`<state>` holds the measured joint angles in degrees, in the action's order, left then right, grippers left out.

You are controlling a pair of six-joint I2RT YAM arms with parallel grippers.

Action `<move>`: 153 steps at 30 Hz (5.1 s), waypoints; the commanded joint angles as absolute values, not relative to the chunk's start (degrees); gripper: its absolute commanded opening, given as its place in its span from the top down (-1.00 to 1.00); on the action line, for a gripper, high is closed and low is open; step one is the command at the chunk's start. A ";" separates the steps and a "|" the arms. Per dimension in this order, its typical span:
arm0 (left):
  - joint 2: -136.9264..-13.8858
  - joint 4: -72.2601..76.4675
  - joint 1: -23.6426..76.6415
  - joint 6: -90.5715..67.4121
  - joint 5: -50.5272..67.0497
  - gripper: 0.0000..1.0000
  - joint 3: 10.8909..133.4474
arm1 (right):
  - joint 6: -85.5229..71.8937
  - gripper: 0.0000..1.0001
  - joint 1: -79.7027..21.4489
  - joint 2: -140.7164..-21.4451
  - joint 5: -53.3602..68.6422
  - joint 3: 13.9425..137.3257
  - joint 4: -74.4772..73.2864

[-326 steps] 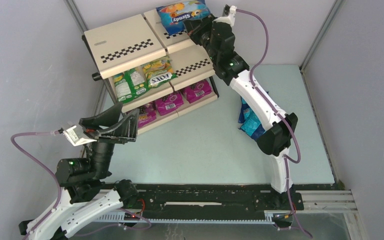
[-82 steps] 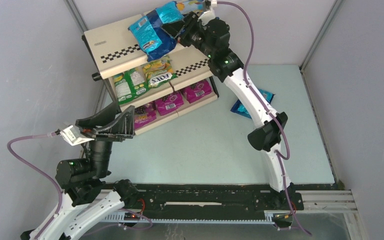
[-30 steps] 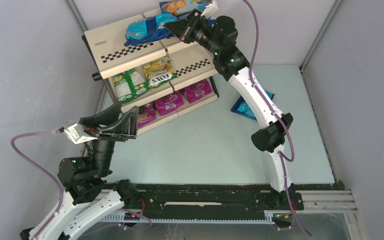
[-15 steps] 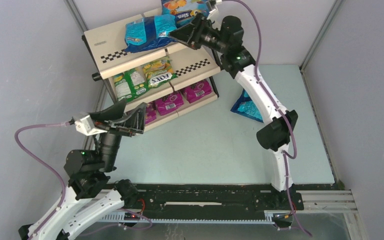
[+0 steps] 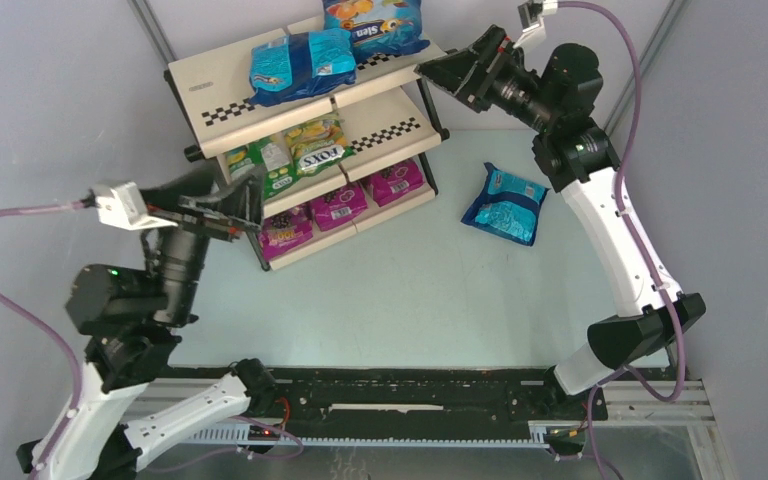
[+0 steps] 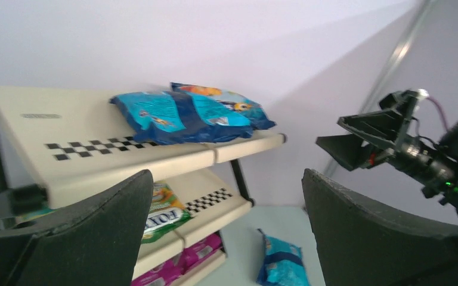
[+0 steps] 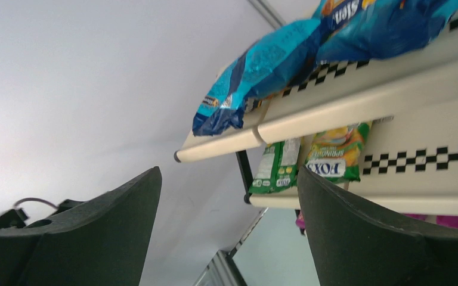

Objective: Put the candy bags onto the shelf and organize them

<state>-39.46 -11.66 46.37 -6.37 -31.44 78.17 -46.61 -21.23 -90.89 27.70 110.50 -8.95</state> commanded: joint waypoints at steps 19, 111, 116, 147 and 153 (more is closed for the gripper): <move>-69.95 -13.01 33.31 -4.79 -12.74 -0.98 105.42 | -42.18 -0.55 -18.12 -107.87 23.67 128.79 -8.49; -64.75 -9.66 8.17 -32.67 -17.44 0.99 84.25 | -46.73 -0.38 -0.79 -69.04 47.55 80.01 -5.35; -59.29 -0.36 9.07 -39.18 -22.64 0.99 73.79 | -45.08 -0.38 -0.73 -67.42 47.22 78.98 -7.39; -75.47 14.09 16.08 -42.13 2.08 0.99 82.01 | -40.53 -0.39 2.46 -61.84 46.41 67.99 -12.39; -75.41 13.43 15.85 -42.00 2.73 0.99 81.31 | -40.20 -0.39 2.46 -61.49 46.36 67.12 -12.74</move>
<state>-76.23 11.11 15.62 -42.92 -2.55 81.52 -41.85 2.20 -63.31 46.39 67.57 -13.06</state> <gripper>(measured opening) 0.020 0.695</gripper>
